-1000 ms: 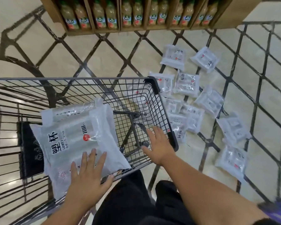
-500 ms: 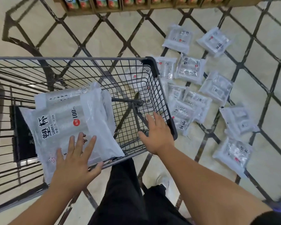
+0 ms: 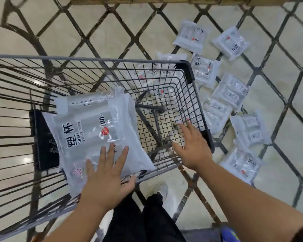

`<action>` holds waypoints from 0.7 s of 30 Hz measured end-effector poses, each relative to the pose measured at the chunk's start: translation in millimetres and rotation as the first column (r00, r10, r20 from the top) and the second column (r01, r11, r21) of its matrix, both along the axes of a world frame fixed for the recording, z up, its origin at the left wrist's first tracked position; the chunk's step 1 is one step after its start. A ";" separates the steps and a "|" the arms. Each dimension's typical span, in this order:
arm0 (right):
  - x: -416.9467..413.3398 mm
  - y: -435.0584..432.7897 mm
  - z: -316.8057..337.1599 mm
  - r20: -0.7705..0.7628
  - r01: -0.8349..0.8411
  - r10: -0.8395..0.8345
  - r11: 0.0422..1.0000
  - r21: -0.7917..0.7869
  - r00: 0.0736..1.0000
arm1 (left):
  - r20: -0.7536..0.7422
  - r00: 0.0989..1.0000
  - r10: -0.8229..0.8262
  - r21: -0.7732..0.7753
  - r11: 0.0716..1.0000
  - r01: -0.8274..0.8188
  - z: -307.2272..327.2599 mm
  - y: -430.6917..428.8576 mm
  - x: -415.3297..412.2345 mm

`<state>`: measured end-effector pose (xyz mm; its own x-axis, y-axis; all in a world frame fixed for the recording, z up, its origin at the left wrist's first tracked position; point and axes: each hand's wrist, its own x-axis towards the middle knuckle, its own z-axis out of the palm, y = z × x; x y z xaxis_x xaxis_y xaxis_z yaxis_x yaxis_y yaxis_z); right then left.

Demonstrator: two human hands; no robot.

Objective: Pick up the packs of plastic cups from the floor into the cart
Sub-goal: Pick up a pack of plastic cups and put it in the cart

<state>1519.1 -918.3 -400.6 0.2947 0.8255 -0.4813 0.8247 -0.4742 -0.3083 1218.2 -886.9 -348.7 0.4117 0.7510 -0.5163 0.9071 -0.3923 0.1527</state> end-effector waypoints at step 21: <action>0.6 -6.8 -0.6 0.008 0.046 -0.046 0.998 0.048 0.999 | -0.029 0.999 -0.039 0.055 0.998 0.040 4.9 16.2 7.3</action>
